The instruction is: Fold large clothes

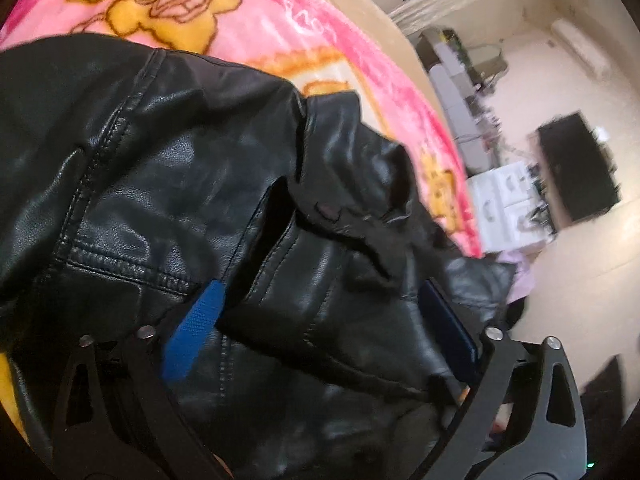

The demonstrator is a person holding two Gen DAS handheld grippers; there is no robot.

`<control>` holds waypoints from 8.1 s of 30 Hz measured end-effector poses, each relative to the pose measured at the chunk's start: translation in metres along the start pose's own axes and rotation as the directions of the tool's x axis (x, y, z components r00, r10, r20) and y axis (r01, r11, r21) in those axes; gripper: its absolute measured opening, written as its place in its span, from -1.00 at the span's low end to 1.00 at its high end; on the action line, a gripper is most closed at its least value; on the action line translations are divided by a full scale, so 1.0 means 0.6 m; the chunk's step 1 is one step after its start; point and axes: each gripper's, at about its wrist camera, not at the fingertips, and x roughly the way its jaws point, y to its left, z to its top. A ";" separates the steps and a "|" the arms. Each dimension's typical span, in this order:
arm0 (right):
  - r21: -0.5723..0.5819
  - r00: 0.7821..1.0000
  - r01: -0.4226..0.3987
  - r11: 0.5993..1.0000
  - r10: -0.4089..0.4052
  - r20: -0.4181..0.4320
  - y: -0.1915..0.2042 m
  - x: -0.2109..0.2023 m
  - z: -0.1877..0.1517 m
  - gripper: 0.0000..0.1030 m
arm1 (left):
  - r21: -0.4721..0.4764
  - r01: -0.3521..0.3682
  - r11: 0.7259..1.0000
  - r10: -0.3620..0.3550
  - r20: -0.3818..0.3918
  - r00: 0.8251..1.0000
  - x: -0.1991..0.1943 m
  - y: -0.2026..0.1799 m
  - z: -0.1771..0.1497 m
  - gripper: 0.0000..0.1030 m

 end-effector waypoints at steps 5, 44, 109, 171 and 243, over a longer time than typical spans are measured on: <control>0.003 0.998 0.052 0.999 -0.052 -0.019 -0.026 -0.003 -0.003 0.70 | 0.095 -0.108 0.990 0.106 0.030 0.994 0.007 -0.016 -0.002 -0.44; 0.522 0.994 0.090 0.848 -0.047 -0.095 -0.307 0.070 -0.077 0.70 | 0.060 -0.195 0.979 0.182 0.172 0.968 -0.094 0.051 -0.010 0.57; 0.362 0.987 -0.090 0.928 0.131 -0.092 -0.188 0.020 -0.122 0.62 | 0.316 -0.410 0.856 0.348 0.233 0.908 -0.072 -0.060 -0.103 0.62; 0.012 0.909 -0.416 0.909 0.416 -0.010 0.299 0.015 0.105 0.91 | -0.621 -0.386 0.682 0.668 0.315 0.675 -0.447 0.435 -0.062 0.35; 0.663 0.973 -0.224 0.714 0.205 0.108 -0.227 -0.062 -0.140 0.83 | 0.609 -0.235 0.758 0.169 0.164 0.972 -0.006 -0.171 -0.170 -0.64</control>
